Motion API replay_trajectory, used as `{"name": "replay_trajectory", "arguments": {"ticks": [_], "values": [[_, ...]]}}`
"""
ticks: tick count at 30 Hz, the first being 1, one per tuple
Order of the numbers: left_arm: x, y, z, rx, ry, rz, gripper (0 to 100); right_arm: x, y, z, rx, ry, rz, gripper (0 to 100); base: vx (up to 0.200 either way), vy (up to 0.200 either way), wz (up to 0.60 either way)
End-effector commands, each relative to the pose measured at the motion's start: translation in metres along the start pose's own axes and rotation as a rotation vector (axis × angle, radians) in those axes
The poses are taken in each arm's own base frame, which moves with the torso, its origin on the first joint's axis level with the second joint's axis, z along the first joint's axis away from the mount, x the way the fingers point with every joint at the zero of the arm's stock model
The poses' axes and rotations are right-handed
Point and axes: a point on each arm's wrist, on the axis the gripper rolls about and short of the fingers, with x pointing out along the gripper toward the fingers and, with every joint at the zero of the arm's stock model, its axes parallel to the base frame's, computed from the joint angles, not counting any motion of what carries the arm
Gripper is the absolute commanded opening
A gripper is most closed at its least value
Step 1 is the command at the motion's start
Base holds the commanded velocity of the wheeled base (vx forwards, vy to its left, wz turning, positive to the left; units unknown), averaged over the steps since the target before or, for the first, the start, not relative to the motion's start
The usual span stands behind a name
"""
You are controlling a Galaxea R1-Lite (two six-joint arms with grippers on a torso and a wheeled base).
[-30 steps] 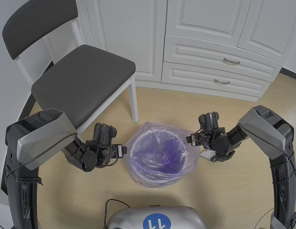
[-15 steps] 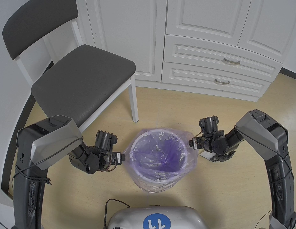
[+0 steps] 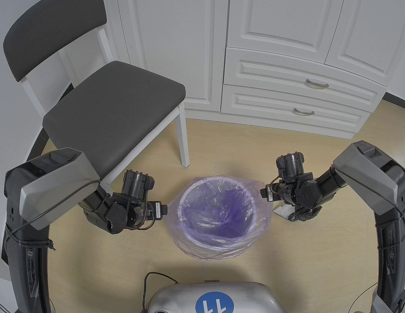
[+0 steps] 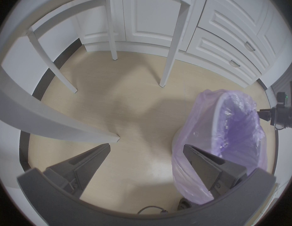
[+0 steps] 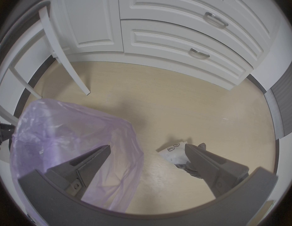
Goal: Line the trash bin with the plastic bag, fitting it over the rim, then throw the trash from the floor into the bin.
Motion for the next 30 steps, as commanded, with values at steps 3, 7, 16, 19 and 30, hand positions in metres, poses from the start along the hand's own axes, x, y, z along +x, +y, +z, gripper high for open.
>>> {"name": "replay_trajectory", "arguments": {"ticks": [3, 7, 16, 19, 30], "values": [[-0.028, -0.004, 0.000, 0.070, 0.002, -0.033, 100, -0.037, -0.006, 0.003, -0.092, 0.015, 0.009, 100, 0.000, 0.000, 0.00], [-0.010, -0.011, -0.022, 0.098, 0.061, -0.034, 100, -0.033, -0.008, -0.019, -0.178, 0.086, 0.005, 100, 0.000, 0.000, 0.00], [0.006, -0.025, -0.050, 0.147, 0.127, -0.047, 100, -0.032, -0.011, -0.053, -0.308, 0.191, 0.047, 100, 0.000, 0.000, 0.00], [0.004, -0.027, -0.053, 0.156, 0.139, -0.048, 100, -0.037, -0.011, -0.061, -0.330, 0.216, 0.092, 100, 0.000, 0.000, 0.00], [0.007, -0.019, -0.064, 0.238, 0.197, -0.029, 100, -0.044, -0.014, -0.083, -0.450, 0.285, 0.134, 100, 0.000, 0.000, 0.00]]}}
